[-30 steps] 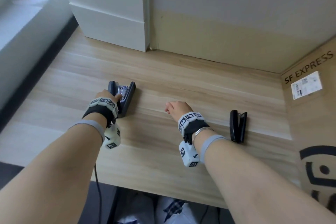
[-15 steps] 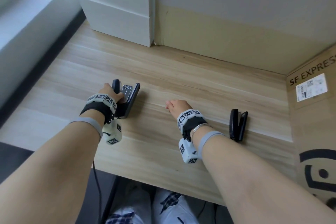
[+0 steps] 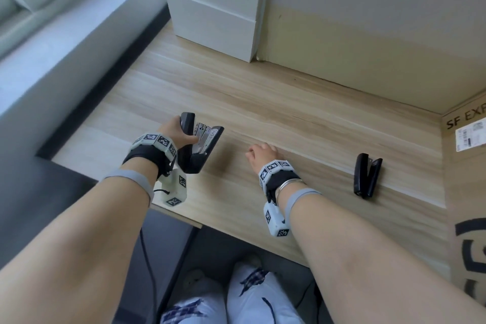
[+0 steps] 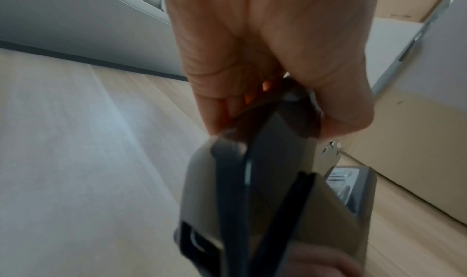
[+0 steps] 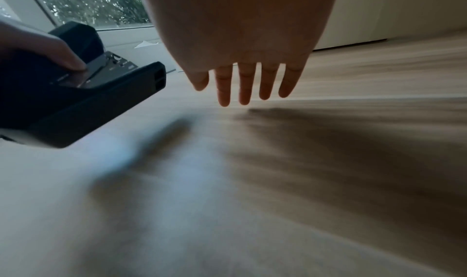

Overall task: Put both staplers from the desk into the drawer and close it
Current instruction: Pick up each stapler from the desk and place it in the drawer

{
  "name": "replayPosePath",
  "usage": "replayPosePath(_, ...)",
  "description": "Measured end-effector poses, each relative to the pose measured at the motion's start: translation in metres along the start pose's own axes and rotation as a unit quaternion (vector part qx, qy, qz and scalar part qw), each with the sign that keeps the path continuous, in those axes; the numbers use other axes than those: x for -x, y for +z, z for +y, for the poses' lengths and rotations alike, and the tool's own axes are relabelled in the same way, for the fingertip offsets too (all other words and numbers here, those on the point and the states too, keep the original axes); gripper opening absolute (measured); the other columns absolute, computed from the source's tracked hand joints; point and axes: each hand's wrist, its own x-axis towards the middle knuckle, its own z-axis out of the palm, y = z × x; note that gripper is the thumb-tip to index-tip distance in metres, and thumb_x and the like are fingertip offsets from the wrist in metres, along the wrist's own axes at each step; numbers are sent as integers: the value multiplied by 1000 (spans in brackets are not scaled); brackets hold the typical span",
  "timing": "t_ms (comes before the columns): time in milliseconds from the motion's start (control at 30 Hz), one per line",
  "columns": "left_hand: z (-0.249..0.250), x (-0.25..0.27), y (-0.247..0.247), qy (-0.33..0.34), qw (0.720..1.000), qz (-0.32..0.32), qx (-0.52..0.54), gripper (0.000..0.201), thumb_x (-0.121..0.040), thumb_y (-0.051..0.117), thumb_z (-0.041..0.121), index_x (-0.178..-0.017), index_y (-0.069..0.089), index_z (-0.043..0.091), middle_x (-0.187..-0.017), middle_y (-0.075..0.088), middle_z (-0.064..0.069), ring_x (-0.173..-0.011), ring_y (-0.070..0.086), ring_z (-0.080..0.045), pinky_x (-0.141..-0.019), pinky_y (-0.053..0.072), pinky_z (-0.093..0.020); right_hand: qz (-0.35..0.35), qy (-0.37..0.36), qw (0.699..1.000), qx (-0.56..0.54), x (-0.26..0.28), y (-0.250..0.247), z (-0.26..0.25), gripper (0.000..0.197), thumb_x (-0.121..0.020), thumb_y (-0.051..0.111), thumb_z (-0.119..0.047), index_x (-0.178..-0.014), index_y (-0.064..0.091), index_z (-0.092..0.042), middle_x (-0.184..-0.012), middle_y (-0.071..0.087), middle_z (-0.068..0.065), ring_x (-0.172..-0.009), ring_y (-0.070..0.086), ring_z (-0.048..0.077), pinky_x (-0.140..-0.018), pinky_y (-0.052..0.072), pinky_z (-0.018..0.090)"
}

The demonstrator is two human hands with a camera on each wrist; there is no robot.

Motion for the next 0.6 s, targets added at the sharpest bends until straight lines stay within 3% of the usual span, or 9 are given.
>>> replayPosePath(200, -57, 38, -25, 11, 999, 10, 51, 50, -75, 70, 17, -120, 50, 6, -97, 57, -5, -91, 58, -25, -83, 49, -34, 7, -22, 1000, 10, 18, 28, -49, 44, -99, 40, -33, -141, 41, -19, -154, 33, 3, -146, 21, 25, -116, 21, 44)
replayPosePath(300, -96, 58, -36, -4, 998, 28, 60, 53, -74, 71, 20, -121, 49, 9, -98, 58, -5, -94, 60, -28, -85, 50, -37, 14, -28, 1000, 6, 24, 43, -75, 48, -100, 38, -32, -146, 34, -19, -160, 23, 0, -150, 10, 22, -120, 14, 44)
replayPosePath(467, -161, 93, -48, -41, 995, 65, 66, 45, -71, 69, 22, -109, 48, 9, -94, 59, -8, -86, 57, -27, -77, 44, -33, 30, -27, 999, 7, 30, 69, -110, 52, -98, 38, -27, -149, 27, -21, -161, 17, -2, -151, 5, 21, -121, 7, 43)
replayPosePath(600, -213, 117, -49, -79, 991, 63, 83, 45, -70, 68, 24, -108, 48, 11, -95, 59, -6, -86, 56, -26, -80, 44, -33, 61, -19, 998, 18, 32, 96, -131, 56, -97, 38, -25, -150, 22, -23, -162, 9, -6, -151, 2, 20, -121, 5, 44)
